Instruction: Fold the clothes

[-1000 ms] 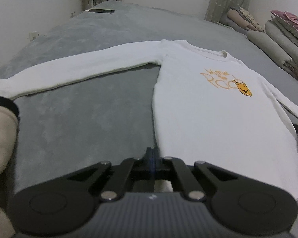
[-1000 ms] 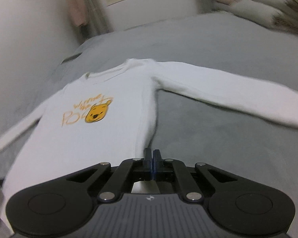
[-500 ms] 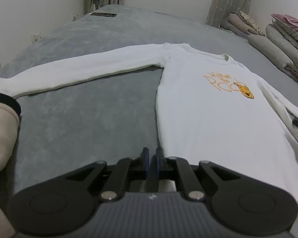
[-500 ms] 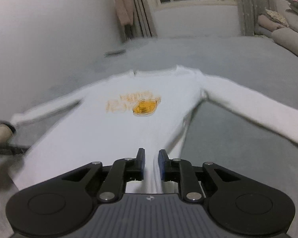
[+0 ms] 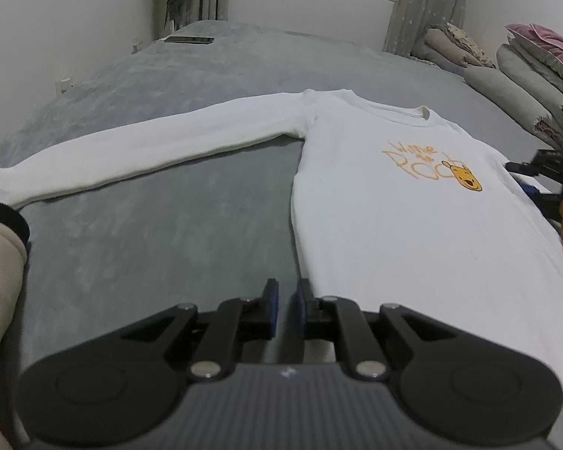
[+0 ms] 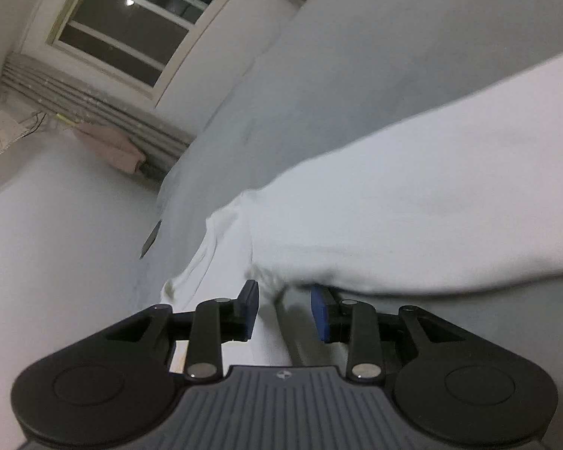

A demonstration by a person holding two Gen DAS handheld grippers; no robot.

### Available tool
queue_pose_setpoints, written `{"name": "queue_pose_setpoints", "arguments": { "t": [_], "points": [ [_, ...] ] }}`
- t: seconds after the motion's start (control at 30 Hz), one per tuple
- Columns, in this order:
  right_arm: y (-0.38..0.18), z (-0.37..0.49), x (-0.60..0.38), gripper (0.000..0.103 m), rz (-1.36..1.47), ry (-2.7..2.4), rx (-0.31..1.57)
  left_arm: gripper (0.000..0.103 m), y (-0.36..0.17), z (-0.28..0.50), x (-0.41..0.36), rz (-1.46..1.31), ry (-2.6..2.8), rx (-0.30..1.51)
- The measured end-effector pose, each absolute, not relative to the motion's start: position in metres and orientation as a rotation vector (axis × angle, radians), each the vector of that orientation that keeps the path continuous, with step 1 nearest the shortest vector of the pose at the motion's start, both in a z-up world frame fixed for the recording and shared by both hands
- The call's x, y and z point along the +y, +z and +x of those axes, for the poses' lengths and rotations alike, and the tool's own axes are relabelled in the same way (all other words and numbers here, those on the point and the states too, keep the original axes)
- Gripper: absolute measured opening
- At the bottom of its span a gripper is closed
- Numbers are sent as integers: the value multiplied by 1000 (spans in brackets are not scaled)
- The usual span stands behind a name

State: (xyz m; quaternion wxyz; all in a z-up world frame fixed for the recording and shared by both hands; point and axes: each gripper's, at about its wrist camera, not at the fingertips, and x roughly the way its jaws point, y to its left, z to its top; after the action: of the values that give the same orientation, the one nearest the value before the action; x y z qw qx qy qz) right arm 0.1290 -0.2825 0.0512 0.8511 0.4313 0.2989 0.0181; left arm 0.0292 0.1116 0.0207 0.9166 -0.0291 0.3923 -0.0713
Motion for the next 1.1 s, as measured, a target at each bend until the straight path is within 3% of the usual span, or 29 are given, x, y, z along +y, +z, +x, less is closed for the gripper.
{"name": "queue_pose_setpoints", "arguments": {
  "t": [0.07,0.1,0.57,0.7,0.73,1.0,1.1],
  "points": [
    [50,137,-278,13,870,-7,620,10,20,29,111,-57,-146,805],
    [50,139,-277,0,854,-25,615,10,20,29,111,-55,-146,804],
    [90,120,-292,0,634,-92,563,10,22,32,115,-59,-140,799],
    [81,123,-292,25,696,43,641,12,23,32,116,-62,-142,796],
    [78,124,-290,26,709,64,654,12,23,32,117,-61,-142,795],
    [62,147,-277,27,703,64,641,9,22,35,118,-76,-153,796],
    [66,150,-267,10,601,41,654,0,22,33,116,-52,-149,799]
  ]
}}
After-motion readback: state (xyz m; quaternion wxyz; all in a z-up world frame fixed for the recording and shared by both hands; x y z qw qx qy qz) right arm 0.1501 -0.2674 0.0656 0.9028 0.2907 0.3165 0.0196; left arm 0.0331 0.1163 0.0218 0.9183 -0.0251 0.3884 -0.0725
